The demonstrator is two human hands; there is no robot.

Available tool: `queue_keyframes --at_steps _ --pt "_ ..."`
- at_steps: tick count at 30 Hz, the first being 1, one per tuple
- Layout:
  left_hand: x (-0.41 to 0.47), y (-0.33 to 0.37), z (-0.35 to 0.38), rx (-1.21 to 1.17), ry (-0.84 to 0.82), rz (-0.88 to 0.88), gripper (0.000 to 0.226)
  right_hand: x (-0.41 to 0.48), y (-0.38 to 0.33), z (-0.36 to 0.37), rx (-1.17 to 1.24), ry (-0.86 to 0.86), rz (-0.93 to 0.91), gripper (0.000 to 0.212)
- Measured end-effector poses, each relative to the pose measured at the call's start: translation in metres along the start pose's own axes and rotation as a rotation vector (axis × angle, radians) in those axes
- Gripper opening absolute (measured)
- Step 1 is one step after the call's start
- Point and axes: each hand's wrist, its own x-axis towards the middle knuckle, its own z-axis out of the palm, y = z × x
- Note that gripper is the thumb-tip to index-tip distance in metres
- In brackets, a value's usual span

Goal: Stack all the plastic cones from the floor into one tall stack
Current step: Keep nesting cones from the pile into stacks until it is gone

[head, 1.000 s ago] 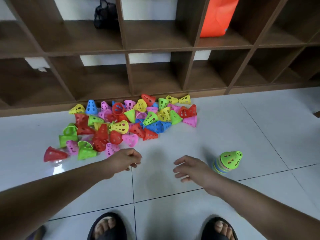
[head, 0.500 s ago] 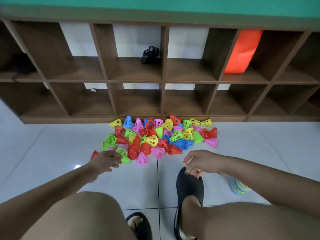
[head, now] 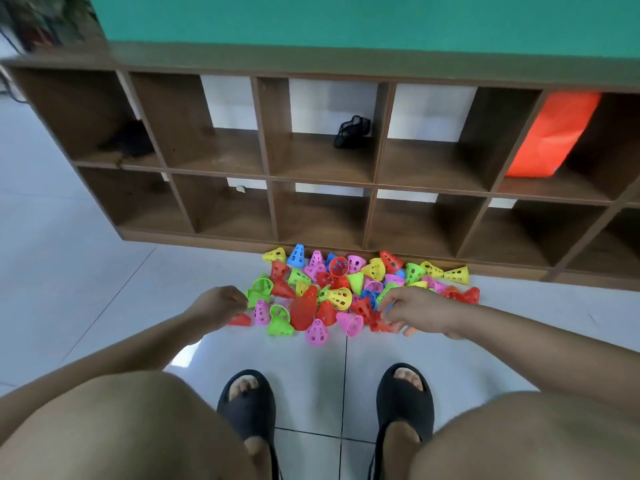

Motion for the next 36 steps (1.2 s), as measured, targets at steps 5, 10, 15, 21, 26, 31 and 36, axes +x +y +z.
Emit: queue_keyframes --at_steps 5,10,15,21,26,31,36 --pt "0.03 -0.029 -0.01 0.016 0.03 -0.02 0.015 0.051 -0.031 0.004 -0.021 -0.049 -0.046 0.018" --pt "0.065 -0.062 -0.008 0.022 0.035 -0.093 0.019 0.112 -0.039 0.02 -0.082 -0.075 -0.094 0.016" --pt "0.104 -0.091 0.002 0.037 0.016 -0.14 0.019 0.17 -0.033 0.037 -0.152 -0.145 -0.065 0.015" --pt "0.153 -0.118 0.017 0.092 0.012 -0.183 0.031 0.227 -0.011 0.057 -0.24 -0.119 -0.119 0.008" --pt "0.184 -0.141 0.035 0.122 0.082 -0.222 0.038 0.261 0.017 0.083 -0.366 -0.112 -0.199 0.023" --pt "0.199 -0.146 0.05 0.135 0.132 -0.205 0.013 0.281 0.036 0.108 -0.6 -0.085 -0.357 0.037" --pt "0.2 -0.141 0.056 0.152 0.172 -0.227 0.015 0.292 0.043 0.126 -0.738 -0.094 -0.445 0.045"
